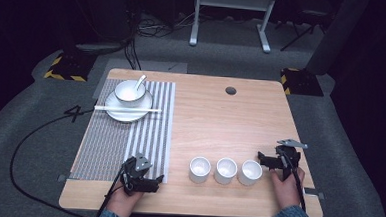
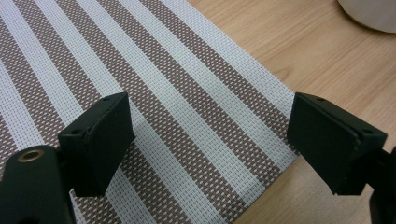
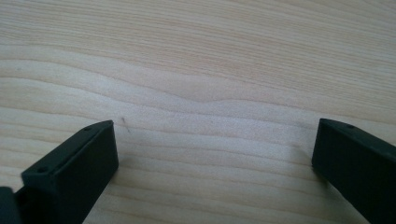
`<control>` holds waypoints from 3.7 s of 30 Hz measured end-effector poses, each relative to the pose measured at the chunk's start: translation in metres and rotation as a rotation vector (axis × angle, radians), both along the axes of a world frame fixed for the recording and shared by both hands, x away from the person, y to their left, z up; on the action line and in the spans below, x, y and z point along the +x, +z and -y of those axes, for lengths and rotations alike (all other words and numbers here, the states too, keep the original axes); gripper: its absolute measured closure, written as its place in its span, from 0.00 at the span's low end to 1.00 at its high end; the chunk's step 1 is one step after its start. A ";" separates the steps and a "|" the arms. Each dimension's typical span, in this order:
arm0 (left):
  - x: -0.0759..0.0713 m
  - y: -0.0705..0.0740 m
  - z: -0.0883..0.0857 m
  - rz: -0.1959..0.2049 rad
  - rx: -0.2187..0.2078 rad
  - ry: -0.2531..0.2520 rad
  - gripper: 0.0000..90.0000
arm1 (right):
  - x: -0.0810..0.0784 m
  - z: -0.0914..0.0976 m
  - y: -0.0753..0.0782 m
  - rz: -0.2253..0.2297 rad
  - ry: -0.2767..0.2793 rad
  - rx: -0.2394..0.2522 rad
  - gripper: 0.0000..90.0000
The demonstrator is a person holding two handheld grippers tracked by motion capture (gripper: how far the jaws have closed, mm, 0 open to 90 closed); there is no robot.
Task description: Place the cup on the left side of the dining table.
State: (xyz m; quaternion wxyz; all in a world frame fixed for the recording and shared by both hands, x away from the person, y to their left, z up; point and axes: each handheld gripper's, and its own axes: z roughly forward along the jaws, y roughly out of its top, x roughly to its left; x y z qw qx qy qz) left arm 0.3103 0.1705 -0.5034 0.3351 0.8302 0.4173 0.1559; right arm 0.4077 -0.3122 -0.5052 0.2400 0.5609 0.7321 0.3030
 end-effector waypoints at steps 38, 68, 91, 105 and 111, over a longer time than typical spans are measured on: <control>-0.001 0.005 -0.008 0.014 -0.105 0.008 0.22 | 0.001 0.000 0.000 0.001 0.009 0.000 0.00; -0.020 0.066 -0.016 0.289 -0.265 0.025 0.21 | 0.000 -0.002 0.000 0.001 0.022 0.003 0.00; 0.008 0.076 0.048 0.298 -0.286 -0.181 0.19 | -0.001 -0.003 0.000 -0.001 0.027 0.003 0.00; 0.021 0.075 0.088 0.322 -0.340 -0.193 0.16 | -0.001 -0.003 0.000 -0.001 0.027 0.002 0.00; 0.025 0.071 0.103 0.311 -0.318 -0.171 0.16 | -0.001 -0.003 0.000 -0.001 0.027 0.002 0.00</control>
